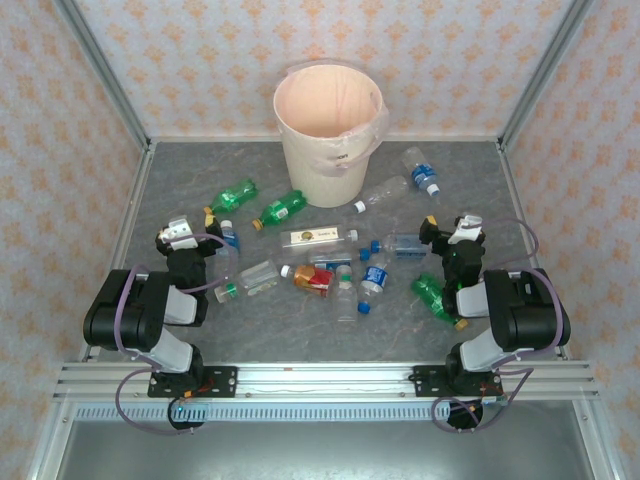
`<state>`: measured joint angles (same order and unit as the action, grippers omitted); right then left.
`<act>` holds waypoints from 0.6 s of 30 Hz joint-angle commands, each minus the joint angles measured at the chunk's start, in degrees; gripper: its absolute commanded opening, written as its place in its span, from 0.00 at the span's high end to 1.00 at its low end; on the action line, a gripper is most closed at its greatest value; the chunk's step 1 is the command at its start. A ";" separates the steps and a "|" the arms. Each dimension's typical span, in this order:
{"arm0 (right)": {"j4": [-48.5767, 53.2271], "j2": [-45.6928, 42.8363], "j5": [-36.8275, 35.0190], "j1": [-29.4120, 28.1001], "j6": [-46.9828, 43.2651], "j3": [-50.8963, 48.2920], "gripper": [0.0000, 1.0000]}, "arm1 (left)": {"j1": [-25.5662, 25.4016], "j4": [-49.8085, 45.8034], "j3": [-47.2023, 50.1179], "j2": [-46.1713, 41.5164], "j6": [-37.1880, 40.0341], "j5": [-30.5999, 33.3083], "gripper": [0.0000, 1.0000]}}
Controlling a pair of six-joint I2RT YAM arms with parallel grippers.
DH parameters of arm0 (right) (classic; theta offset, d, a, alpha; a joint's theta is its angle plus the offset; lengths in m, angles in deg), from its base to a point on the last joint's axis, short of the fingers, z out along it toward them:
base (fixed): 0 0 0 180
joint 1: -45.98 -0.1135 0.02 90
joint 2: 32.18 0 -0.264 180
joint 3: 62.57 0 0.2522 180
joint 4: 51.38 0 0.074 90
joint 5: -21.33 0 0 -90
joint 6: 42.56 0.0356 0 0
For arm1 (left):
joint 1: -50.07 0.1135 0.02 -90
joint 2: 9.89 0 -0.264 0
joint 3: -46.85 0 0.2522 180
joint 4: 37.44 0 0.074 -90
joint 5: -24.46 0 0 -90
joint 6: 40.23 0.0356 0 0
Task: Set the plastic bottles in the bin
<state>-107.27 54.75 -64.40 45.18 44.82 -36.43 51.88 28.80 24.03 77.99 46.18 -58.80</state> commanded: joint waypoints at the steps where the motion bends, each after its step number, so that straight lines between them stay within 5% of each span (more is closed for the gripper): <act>1: -0.36 0.10 -1.03 0.00 0.40 1.15 0.00 | -0.75 -1.20 -1.40 0.00 -0.46 0.88 0.01; 11: -0.67 0.00 -0.98 -0.04 0.40 0.89 0.01 | -0.72 -1.22 -1.39 -0.54 -0.66 1.35 0.01; 18: 12.53 -7.10 -5.93 0.00 2.51 5.30 0.00 | -0.68 -29.33 -10.89 -14.95 -6.29 10.71 0.01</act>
<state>-101.72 52.02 -66.46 45.18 45.76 -34.94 51.31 13.09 18.33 68.76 44.41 -54.10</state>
